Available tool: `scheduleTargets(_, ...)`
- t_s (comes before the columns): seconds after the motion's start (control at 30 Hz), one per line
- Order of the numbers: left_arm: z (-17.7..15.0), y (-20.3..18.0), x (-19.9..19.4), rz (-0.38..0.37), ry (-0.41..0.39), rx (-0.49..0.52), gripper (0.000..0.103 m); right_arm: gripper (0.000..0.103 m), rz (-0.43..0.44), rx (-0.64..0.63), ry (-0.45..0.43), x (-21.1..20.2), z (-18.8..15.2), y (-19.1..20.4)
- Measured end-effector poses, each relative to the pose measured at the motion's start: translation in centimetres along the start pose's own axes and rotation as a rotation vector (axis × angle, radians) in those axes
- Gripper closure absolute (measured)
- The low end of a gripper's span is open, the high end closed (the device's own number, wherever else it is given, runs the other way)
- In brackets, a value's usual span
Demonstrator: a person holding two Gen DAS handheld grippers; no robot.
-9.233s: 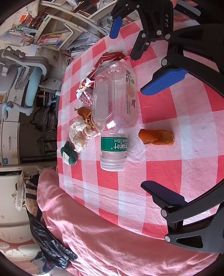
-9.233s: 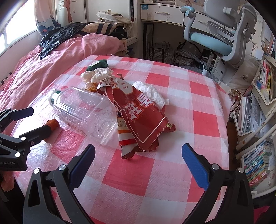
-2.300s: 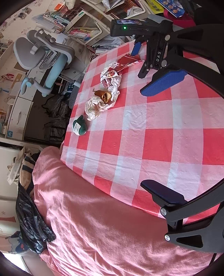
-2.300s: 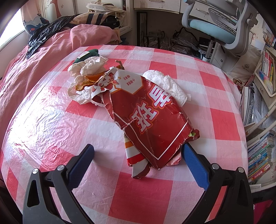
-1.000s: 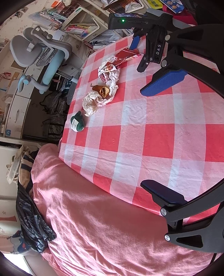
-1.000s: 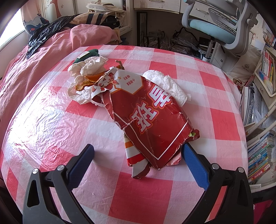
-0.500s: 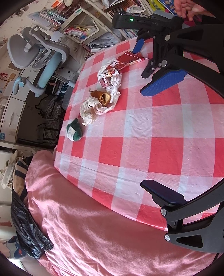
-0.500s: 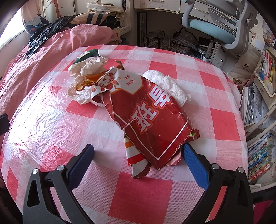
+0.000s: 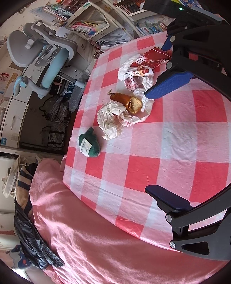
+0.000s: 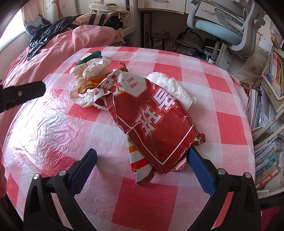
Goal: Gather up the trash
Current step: 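Grasp the crumpled white tissue with the left tool while the right grasps the red snack bag, then lift the tissue with the left tool while the right regrasps the red snack bag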
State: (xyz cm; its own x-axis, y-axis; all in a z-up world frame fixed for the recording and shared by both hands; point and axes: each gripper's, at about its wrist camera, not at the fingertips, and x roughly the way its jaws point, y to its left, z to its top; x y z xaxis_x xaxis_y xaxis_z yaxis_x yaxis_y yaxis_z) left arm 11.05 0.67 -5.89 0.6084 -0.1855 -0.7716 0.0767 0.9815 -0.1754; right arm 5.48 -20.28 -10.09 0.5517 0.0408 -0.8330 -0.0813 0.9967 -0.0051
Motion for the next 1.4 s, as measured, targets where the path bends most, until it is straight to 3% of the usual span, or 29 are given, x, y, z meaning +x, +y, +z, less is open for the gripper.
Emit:
scheduleTargets(0.2,2.0,-1.8,3.3,0.011,0.000,0.058,0.009,0.007,0.052,-0.060,0.085,-0.7,0.4,0.2)
scheduleTargets(0.37,3.9,-2.9,5.9,0.014,0.000,0.099,0.009,0.007,-0.005,-0.147,-0.100,-5.2,0.3,-0.8)
scheduleTargets(0.57,5.3,-3.5,9.0,0.013,0.036,0.117,0.010,0.007,0.021,-0.204,-0.080,-2.7,1.8,-0.3)
scheduleTargets(0.67,5.5,-3.2,9.6,-0.018,0.061,0.115,0.029,0.007,0.024,-0.210,-0.049,-1.3,2.5,0.1)
scheduleTargets(0.7,5.6,-3.1,9.8,-0.035,0.078,0.110,0.042,0.007,0.040,-0.194,-0.040,-0.9,2.8,0.0)
scheduleTargets(0.73,5.7,-2.8,9.8,-0.053,0.088,0.101,0.047,0.010,0.062,-0.173,-0.031,-0.6,3.0,-0.4)
scheduleTargets(0.83,6.0,-2.1,9.3,-0.094,0.094,0.082,0.057,0.038,0.128,-0.104,-0.001,0.0,3.3,-1.4)
scheduleTargets(0.9,6.1,-1.4,8.5,-0.136,0.097,0.056,0.059,0.043,0.178,-0.060,-0.003,-0.2,3.3,-2.1)
scheduleTargets(1.0,5.9,0.0,7.2,-0.170,0.091,0.020,0.061,0.062,0.246,-0.026,-0.004,-0.9,3.0,-2.5)
scheduleTargets(1.03,5.7,0.5,6.9,-0.175,0.092,0.007,0.064,0.085,0.284,-0.008,0.008,-0.9,2.9,-2.6)
scheduleTargets(1.3,3.0,5.1,3.4,-0.247,0.099,-0.112,0.070,0.093,0.326,-0.026,0.010,-3.5,0.6,-2.3)
scheduleTargets(1.4,1.8,6.8,1.3,-0.312,0.082,-0.177,0.070,0.093,0.337,-0.011,-0.003,-4.7,-0.2,-2.8)
